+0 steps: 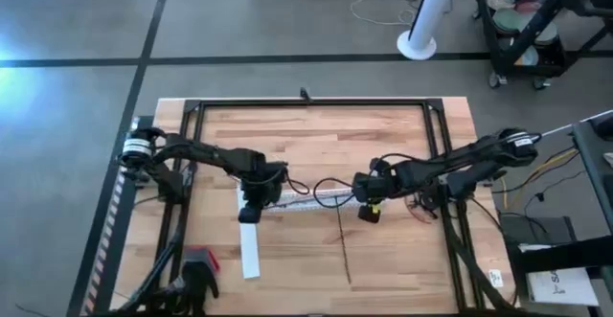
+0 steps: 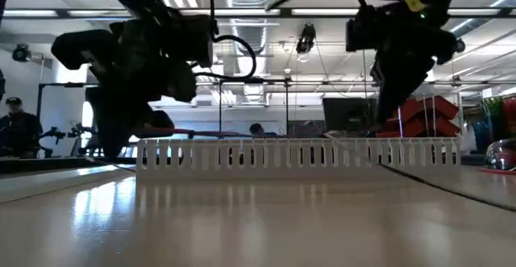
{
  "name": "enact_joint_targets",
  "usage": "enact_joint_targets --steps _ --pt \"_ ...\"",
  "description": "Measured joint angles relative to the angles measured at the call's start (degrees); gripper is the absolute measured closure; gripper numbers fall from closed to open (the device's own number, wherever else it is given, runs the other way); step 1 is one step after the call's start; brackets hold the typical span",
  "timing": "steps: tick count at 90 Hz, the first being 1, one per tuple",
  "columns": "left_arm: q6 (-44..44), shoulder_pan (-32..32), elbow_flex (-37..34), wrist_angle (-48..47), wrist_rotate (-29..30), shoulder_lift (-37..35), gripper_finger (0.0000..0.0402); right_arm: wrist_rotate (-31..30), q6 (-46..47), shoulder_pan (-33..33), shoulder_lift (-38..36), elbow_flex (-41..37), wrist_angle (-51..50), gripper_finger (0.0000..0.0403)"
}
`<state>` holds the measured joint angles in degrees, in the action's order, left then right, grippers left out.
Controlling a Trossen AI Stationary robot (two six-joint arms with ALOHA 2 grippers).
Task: Ziptie cables
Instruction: Put the ziptied cable wires into the white cable duct
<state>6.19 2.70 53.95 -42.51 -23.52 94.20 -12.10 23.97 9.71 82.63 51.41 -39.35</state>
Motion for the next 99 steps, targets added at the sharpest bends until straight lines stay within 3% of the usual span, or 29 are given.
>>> enact_joint_targets --steps 20,43,68,93,99 --pt "-0.2 0.0 0.0 3.6 2.1 0.0 0.0401 -0.6 0.6 0.0 0.0 -3.0 0.7 0.0385" --pt "-3.2 0.0 0.0 3.4 3.4 0.0 0.0385 -1.4 0.7 0.0 0.0 -3.2 0.9 0.0291" --pt "-5.2 0.0 1.3 -1.1 3.5 -1.6 0.0317 -1.4 -2.1 0.0 -2.0 -0.2 -1.0 0.0201" --pt "-5.3 0.0 2.8 -8.3 3.6 -5.3 0.0225 -1.4 -8.7 2.1 -2.6 3.4 3.4 0.0178" --pt "-6.6 0.0 2.9 -7.6 6.0 -7.1 0.0209 -1.4 -9.3 2.5 -2.6 2.9 6.8 0.0181"
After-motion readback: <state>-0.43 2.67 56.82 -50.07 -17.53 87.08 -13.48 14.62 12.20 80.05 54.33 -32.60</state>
